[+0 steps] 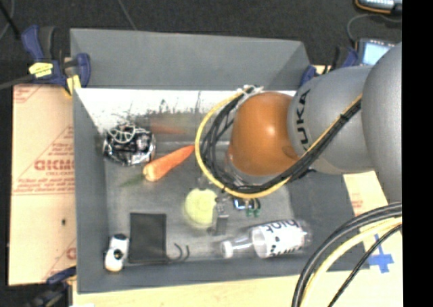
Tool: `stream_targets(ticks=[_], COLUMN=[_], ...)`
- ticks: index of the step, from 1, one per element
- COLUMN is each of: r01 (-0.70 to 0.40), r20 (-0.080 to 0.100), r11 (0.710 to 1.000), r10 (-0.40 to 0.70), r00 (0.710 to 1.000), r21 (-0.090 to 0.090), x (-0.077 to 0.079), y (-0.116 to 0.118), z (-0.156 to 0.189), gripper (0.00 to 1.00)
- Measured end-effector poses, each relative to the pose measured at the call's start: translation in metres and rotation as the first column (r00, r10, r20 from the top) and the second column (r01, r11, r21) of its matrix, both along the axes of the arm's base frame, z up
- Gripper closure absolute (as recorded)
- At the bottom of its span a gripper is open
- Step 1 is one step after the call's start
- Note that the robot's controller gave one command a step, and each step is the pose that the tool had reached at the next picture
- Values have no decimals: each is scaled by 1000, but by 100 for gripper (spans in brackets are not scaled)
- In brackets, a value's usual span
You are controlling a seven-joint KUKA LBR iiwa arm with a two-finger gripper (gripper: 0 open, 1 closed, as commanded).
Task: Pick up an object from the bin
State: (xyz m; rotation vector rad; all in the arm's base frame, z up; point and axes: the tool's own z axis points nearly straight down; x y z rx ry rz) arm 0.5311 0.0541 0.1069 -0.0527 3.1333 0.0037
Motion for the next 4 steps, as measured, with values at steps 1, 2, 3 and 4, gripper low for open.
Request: stream_targets(ticks=[1, 2, 3, 4], r01=[-225, -307, -306, -322], r20=[5, 11, 11, 20], r11=[974, 952, 952, 947], r10=[225, 307, 306, 322], r00=[974, 952, 952, 947], r21=[-3, -3, -3, -7], x=[13, 32, 32, 35], y=[-3, -50, -50, -57], z=[-15, -36, -36, 157], gripper=[0, 100, 100, 100])
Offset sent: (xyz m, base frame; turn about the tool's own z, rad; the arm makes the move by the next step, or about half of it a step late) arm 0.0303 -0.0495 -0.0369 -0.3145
